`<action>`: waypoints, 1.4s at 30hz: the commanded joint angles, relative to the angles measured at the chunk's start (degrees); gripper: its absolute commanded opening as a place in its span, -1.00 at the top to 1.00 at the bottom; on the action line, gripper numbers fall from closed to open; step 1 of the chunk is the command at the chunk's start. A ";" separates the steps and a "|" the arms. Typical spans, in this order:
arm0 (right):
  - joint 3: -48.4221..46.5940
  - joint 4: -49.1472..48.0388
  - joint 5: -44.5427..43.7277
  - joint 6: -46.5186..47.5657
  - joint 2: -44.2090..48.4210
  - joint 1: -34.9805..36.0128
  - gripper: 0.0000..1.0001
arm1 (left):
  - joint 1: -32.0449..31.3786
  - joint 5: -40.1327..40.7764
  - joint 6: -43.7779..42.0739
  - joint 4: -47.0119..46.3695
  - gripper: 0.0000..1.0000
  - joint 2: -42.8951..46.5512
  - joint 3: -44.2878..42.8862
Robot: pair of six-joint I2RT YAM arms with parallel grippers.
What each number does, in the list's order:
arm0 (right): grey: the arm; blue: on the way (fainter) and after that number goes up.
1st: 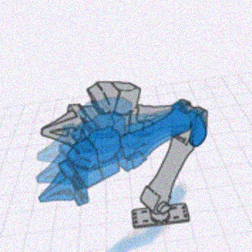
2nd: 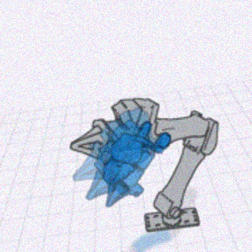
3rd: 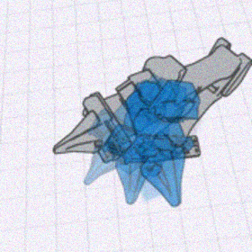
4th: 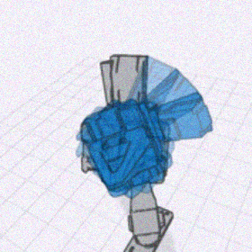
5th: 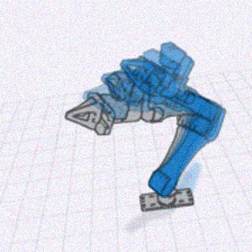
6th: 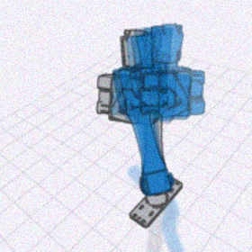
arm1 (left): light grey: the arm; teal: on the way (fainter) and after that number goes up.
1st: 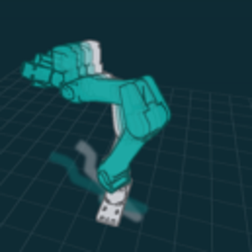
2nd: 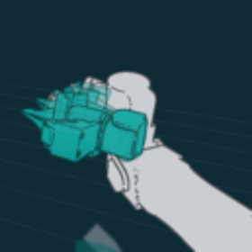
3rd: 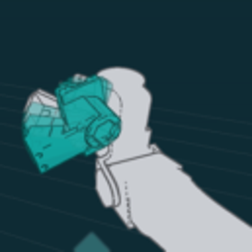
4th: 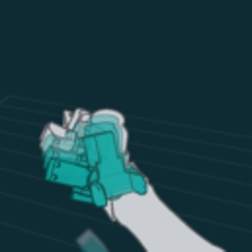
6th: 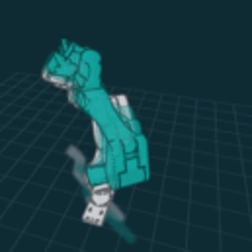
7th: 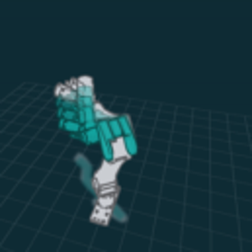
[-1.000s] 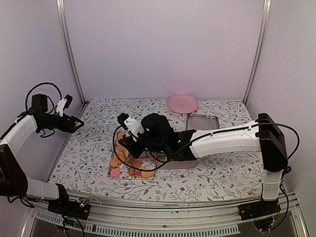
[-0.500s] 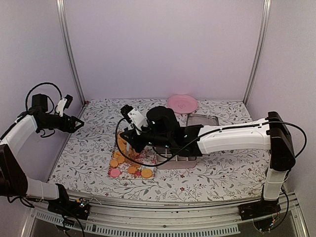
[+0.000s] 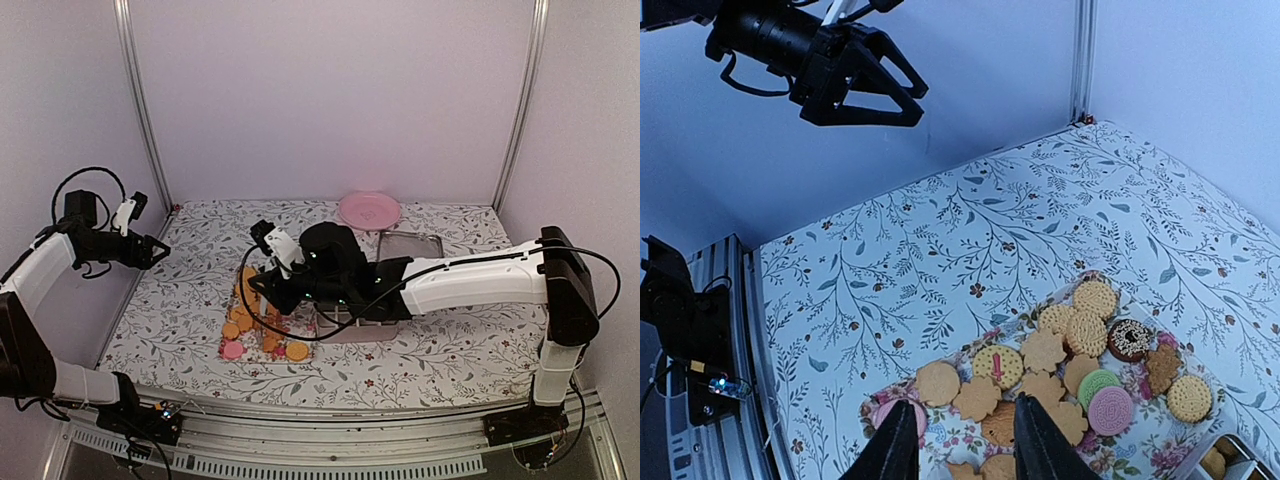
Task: Pack the cookies
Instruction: Pick up the fake cookies from the plate.
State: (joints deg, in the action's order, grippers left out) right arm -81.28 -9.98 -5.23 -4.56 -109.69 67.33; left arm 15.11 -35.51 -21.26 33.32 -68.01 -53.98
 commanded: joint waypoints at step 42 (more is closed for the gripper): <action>-1.70 1.59 -2.14 3.84 10.97 -4.67 1.00 | -0.57 -0.08 -0.56 -0.45 -0.92 1.04 -0.56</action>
State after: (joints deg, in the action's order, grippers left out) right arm -81.14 -8.08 -5.23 -3.18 -104.71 65.78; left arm 15.09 -35.33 -21.45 33.30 -67.88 -53.98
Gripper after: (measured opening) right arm 0.198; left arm 0.960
